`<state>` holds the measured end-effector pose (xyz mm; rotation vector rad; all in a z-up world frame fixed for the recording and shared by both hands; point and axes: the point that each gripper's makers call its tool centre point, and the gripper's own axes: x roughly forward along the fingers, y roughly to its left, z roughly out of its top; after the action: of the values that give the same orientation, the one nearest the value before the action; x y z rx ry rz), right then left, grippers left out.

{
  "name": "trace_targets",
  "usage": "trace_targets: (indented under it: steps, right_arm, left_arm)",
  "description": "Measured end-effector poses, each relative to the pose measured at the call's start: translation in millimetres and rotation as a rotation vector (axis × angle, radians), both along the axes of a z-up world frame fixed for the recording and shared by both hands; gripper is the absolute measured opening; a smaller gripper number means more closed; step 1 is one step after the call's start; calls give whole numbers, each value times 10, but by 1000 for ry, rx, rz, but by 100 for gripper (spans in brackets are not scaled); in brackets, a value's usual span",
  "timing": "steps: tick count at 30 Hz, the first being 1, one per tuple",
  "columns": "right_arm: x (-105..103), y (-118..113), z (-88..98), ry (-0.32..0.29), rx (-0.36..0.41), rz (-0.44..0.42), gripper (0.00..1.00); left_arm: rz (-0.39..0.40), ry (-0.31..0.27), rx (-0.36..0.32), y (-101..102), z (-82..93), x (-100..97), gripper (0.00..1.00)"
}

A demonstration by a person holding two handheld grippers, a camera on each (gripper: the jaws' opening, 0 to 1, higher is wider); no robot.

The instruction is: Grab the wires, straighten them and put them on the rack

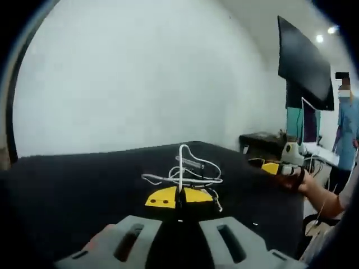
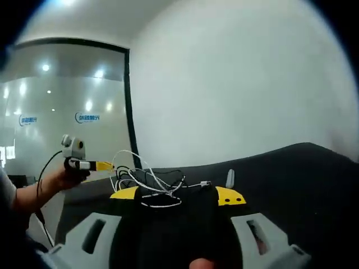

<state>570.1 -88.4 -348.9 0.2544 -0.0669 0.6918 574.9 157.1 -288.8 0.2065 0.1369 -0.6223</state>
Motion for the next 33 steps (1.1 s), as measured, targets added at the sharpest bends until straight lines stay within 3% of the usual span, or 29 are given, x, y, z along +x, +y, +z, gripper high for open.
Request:
trace_targets:
  steps: [1,5,8,12,14,16,18,21,23,24,25,27,29,33]
  right_arm:
    - [-4,4,1,-2,-3,1,48]
    - [-17,23,8,-7,-6,4,48]
    - [-14,24,8,-8,-7,3,48]
    - [-30,46,6,-7,-11,5,48]
    - [-31,51,1,-7,-15,4,48]
    - [-30,56,-6,-5,-20,4,48]
    - [-87,86,3,-9,-25,5,48]
    - [-104,101,8,-15,-38,3,48]
    - [-132,124,12,-22,-51,6,48]
    - [-146,135,15,-25,-57,7,48]
    - [-155,142,17,-28,-61,8,48]
    - [-205,169,32,-41,-74,10,48]
    - [-202,173,55,-58,-84,13,48]
    - [-204,203,91,-77,-103,13,48]
  left_arm:
    - [10,-31,45,18,96,9,5]
    - [54,-244,208,-29,805,-10,5]
    - [55,-358,279,-151,1217,-24,5]
    - [67,-462,351,-350,1892,23,5]
    - [81,-549,395,-404,2278,33,5]
    - [73,-564,376,-455,2523,10,5]
    - [40,-575,300,-529,2908,16,5]
    - [59,-634,285,-567,3363,39,5]
    - [33,-617,238,-651,3619,44,5]
    - [30,-635,223,-697,3823,35,5]
    - [31,-644,226,-718,3921,26,5]
    - [52,-715,220,-781,4257,-23,5]
    - [24,-769,177,-879,4575,-115,5]
    - [27,-765,146,-987,4894,-141,5]
